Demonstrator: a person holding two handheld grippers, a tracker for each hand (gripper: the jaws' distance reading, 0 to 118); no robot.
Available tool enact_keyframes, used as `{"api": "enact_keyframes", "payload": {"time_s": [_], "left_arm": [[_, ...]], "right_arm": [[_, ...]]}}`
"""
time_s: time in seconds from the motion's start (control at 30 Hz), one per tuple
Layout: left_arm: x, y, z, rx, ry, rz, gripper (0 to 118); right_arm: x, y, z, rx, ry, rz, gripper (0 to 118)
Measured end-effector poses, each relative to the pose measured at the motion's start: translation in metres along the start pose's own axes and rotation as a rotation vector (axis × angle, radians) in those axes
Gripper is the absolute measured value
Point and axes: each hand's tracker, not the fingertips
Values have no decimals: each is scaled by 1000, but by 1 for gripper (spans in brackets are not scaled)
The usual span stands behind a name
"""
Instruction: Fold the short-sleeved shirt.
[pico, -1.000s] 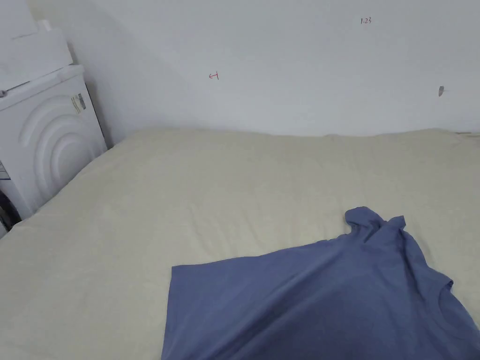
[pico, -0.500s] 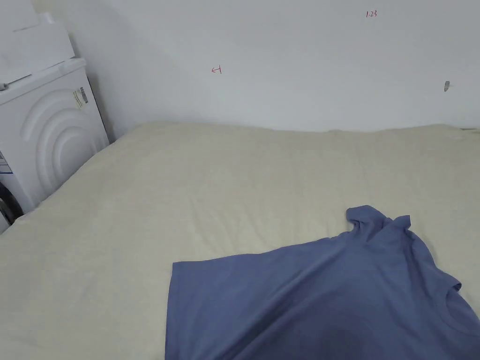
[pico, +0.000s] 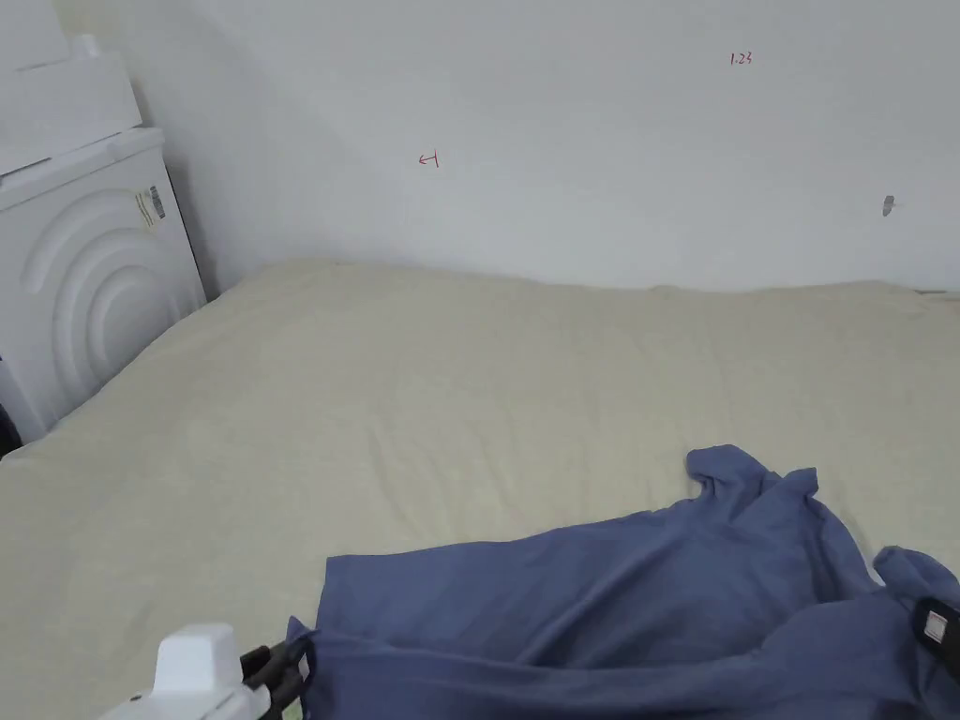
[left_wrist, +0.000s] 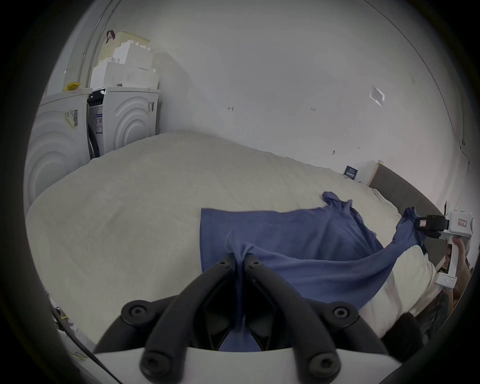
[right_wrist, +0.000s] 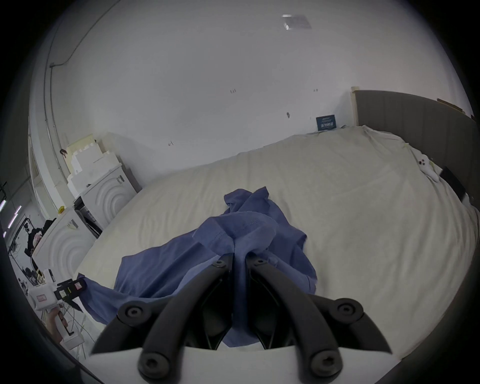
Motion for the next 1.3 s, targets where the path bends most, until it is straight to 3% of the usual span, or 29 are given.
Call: {"api": "enact_keyframes", "payload": {"time_s": [0.33,0.37,0.4,0.43,0.47,0.5,0.63,0.7,0.8,0.87,0.97,1.13,1.2,1.23,1.3], "left_arm": [[-21,-5,-103,-202,53,36,5],[-23,-8,-106,-208,55,30,14],[-25,-9,-108,-221,62,30,24],[-26,-10,-106,-222,80,28,44],[-28,-10,-99,-210,100,8,71],[-29,-6,-92,-201,120,-29,81],[-22,33,-10,33,118,-119,93],[-7,47,37,127,113,-135,94],[17,52,96,239,86,-115,100],[35,43,123,300,41,-93,102],[57,22,145,309,9,-95,101],[76,-18,151,276,15,-116,100],[81,-34,153,252,2,-141,91],[85,-40,155,229,-5,-153,83],[91,-51,158,211,-13,-163,57]], "right_arm": [[13,-18,-135,-286,-91,44,6],[25,-24,-146,-291,-99,56,7],[29,-27,-150,-287,-108,65,12],[31,-28,-148,-282,-114,82,28],[33,-26,-143,-260,-133,111,57],[31,-23,-132,-213,-141,143,70],[12,0,-41,122,-89,337,74],[0,4,10,257,-29,368,76],[-16,-6,69,351,69,263,118],[-27,-19,98,336,99,155,118],[-34,-47,119,367,116,97,118],[-47,-85,137,286,38,152,118],[-48,-98,139,278,26,171,113],[-51,-103,142,247,15,164,106],[-51,-115,146,240,26,168,57]]}}
